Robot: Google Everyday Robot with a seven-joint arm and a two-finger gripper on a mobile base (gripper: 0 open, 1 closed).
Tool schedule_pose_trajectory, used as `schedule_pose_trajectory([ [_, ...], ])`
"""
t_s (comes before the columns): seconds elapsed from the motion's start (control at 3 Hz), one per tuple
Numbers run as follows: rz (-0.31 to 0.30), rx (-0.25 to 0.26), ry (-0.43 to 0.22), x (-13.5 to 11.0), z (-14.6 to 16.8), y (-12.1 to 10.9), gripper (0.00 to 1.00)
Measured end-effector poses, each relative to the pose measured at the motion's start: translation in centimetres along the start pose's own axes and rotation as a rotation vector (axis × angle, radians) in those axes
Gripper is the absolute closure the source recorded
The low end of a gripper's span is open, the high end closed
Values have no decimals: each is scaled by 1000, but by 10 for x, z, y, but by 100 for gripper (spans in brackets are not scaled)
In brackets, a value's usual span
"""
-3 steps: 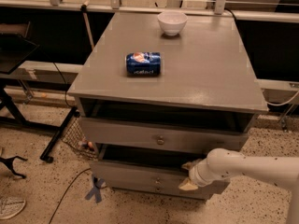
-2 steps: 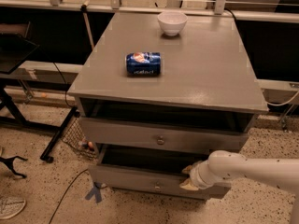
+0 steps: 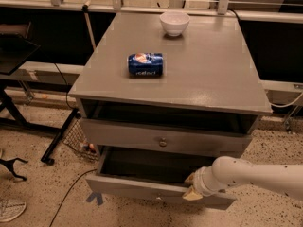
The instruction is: Open middle drawer
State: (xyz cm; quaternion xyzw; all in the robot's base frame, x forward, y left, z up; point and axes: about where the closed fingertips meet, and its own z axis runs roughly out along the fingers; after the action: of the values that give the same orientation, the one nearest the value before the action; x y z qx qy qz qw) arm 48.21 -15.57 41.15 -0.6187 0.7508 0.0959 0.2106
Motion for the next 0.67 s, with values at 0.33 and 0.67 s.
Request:
schedule_pose_trajectory([
  [0.33, 9, -8, -1, 1, -5, 14, 100],
  [0.67, 9, -8, -1, 1, -5, 14, 100],
])
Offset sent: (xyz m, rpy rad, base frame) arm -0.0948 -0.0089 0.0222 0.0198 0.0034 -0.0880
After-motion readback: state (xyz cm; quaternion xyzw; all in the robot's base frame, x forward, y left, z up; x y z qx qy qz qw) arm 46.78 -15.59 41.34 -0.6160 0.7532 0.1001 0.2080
